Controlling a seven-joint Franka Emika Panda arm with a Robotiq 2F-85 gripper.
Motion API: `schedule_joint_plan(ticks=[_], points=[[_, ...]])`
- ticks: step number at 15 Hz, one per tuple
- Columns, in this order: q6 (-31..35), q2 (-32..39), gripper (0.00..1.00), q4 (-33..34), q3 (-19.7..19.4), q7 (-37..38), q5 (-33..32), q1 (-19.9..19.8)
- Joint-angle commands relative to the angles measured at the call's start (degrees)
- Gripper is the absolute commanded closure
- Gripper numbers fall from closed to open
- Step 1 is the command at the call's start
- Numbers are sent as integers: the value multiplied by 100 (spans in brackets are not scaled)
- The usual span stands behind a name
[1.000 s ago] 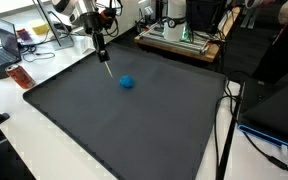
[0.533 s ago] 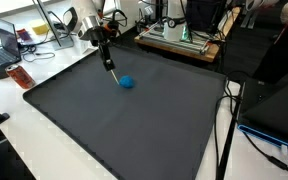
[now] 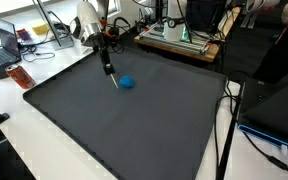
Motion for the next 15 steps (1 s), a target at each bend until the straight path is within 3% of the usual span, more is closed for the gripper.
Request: schedule_joint_plan(ticks=[1, 6, 7, 8, 9, 10, 11, 12, 13, 14, 15], points=[[75, 156, 97, 62, 153, -235, 219, -160], [66, 261, 97, 94, 202, -326, 277, -184], [255, 287, 97, 47, -200, -476, 609, 148], [61, 314, 97, 109, 159, -385, 388, -148], [271, 342, 97, 54, -274, -569, 756, 216], [76, 374, 97, 129, 116, -478, 520, -103], [244, 404, 97, 83, -255, -635, 834, 204], [91, 438, 97, 144, 73, -562, 613, -68], [89, 468, 97, 145, 63, -594, 640, -61], [268, 508, 97, 106, -264, -696, 909, 213], [101, 526, 97, 154, 53, -631, 692, -57]])
